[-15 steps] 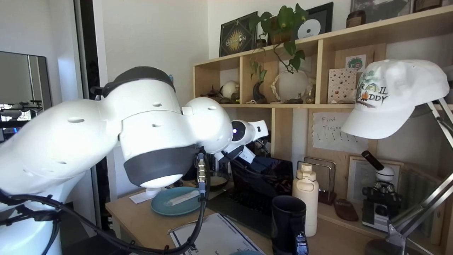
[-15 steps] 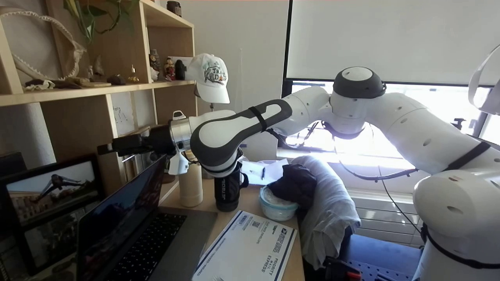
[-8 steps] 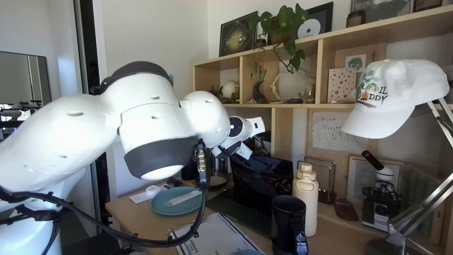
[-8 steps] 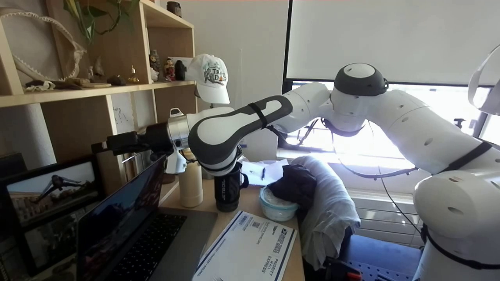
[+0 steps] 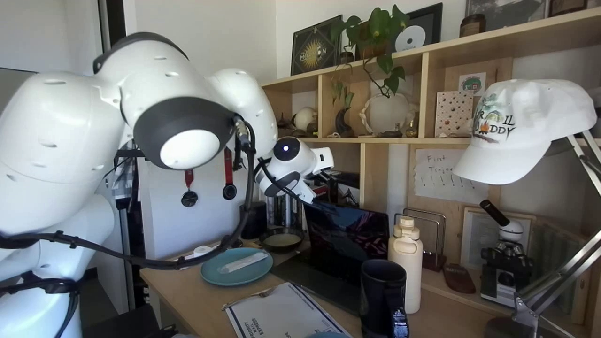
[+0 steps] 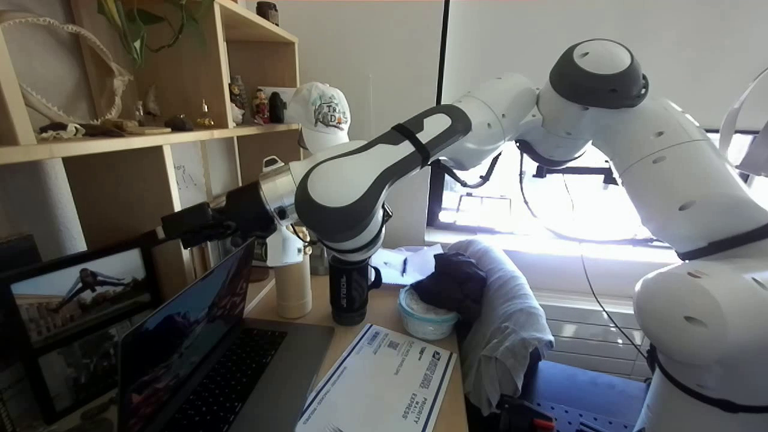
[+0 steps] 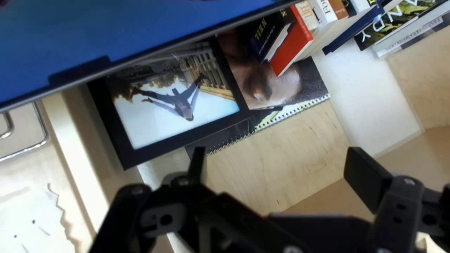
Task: Lift up the laptop screen
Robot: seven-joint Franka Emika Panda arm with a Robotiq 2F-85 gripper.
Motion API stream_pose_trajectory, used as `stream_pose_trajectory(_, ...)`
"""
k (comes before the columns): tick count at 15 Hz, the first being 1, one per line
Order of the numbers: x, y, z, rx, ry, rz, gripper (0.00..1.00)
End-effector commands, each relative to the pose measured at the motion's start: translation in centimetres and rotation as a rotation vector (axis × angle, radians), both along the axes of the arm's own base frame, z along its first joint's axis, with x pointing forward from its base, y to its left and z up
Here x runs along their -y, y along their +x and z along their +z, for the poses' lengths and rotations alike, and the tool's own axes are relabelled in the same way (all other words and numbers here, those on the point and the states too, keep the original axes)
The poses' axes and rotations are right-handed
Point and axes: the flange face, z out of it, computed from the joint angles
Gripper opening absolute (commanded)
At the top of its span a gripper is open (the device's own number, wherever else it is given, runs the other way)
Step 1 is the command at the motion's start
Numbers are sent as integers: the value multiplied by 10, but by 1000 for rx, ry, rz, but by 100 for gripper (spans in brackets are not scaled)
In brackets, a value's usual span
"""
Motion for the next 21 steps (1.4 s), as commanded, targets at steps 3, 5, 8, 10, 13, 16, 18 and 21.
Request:
stream_pose_trajectory(3, -28, -69, -10, -170, -103, -90, 100)
stream_pose_trajectory(5, -42, -90, -13, -223, -119, -108, 100)
stream_pose_trajectory(8, -61, -114, -15, -272, -125, -133, 100)
stream_pose_trajectory(10, -71, -126, -17, -288, -127, -149, 100)
stream_pose_trajectory(13, -85, -141, -24, -315, -129, -167, 100)
stream_pose_trajectory(16, -89, -155, -36, -345, -132, -194, 100)
stream_pose_trajectory(18, -89, -161, -43, -368, -130, -222, 100)
stream_pose_trajectory(21, -88, -170, -54, -396, -129, -268, 100)
